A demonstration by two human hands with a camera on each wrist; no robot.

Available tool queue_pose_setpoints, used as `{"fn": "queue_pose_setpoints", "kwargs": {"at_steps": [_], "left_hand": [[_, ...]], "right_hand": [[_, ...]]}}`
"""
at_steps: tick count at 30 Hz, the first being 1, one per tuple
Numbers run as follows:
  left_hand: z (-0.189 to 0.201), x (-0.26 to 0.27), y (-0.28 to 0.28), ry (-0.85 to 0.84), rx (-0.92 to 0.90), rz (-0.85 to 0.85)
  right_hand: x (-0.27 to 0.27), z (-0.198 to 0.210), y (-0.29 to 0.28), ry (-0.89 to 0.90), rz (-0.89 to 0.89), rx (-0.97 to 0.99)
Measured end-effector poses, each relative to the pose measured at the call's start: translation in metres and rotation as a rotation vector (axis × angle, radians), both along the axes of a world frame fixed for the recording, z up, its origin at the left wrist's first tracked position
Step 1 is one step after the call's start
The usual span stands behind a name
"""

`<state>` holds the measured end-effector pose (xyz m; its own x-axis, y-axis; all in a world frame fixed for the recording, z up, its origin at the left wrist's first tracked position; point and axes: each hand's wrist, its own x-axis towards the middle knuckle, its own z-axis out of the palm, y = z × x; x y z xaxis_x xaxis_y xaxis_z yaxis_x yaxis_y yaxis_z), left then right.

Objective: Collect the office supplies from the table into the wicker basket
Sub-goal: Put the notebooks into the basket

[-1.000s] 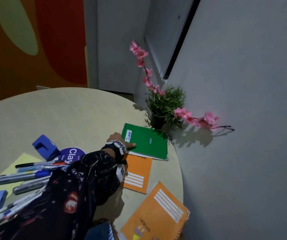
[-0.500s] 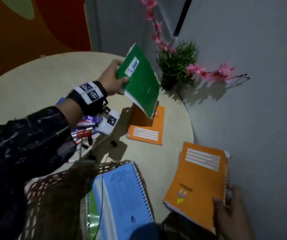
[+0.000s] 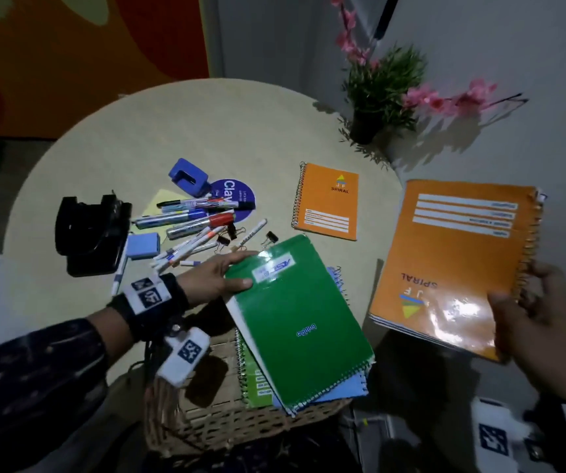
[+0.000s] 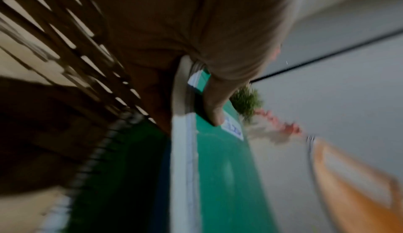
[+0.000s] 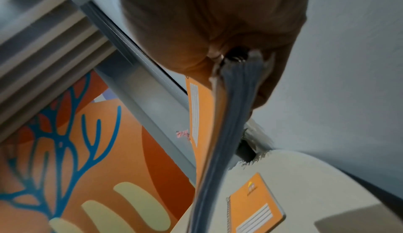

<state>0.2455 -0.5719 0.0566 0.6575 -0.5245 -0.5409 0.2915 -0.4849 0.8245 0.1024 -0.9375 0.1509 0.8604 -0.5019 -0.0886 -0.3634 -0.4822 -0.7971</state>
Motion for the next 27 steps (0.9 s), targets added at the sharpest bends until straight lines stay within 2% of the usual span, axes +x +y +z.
{"fn": "queue_pose_setpoints", "kwargs": {"at_steps": [2, 4, 5, 8, 12, 14, 16, 18, 20, 22, 25, 27], "left_hand": [[-0.020, -0.002, -0.005, -0.238, 0.232, -0.119], [-0.033, -0.009, -0.011, -0.581, 0.489, -0.203], [-0.036, -0.015, -0.015, -0.686, 0.545, -0.230], [-0.042, -0.027, -0.024, -0.792, 0.647, -0.358], [-0.046, -0.030, -0.027, -0.825, 0.686, -0.442], [-0.053, -0.032, -0.022, -0.807, 0.647, -0.386], [-0.056, -0.035, -0.012, -0.742, 0.576, -0.221], [-0.052, -0.040, -0.002, -0.654, 0.485, -0.025], [-0.047, -0.049, 0.006, -0.541, 0.401, 0.085], [-0.045, -0.055, 0.009, -0.418, 0.332, 0.079], [-0.050, -0.057, 0.010, -0.251, 0.246, 0.057], [-0.056, -0.062, 0.012, -0.068, 0.209, 0.066]], "right_hand": [[0.004, 0.007, 0.016, 0.030, 0.058, 0.015], [0.007, 0.008, 0.031, 0.059, 0.143, 0.050], [0.009, 0.006, 0.039, 0.083, 0.181, 0.074], [0.012, -0.011, 0.066, 0.200, 0.295, 0.102], [-0.006, -0.063, 0.105, 0.439, 0.372, 0.190], [-0.020, -0.091, 0.121, 0.518, 0.402, -0.017], [-0.027, -0.102, 0.132, 0.522, 0.402, -0.207], [-0.024, -0.102, 0.137, 0.537, 0.352, -0.180], [-0.016, -0.101, 0.139, 0.555, 0.300, -0.149], [-0.006, -0.099, 0.143, 0.556, 0.288, -0.153], [0.007, -0.093, 0.153, 0.577, 0.346, -0.261], [0.012, -0.089, 0.162, 0.630, 0.355, -0.282]]}}
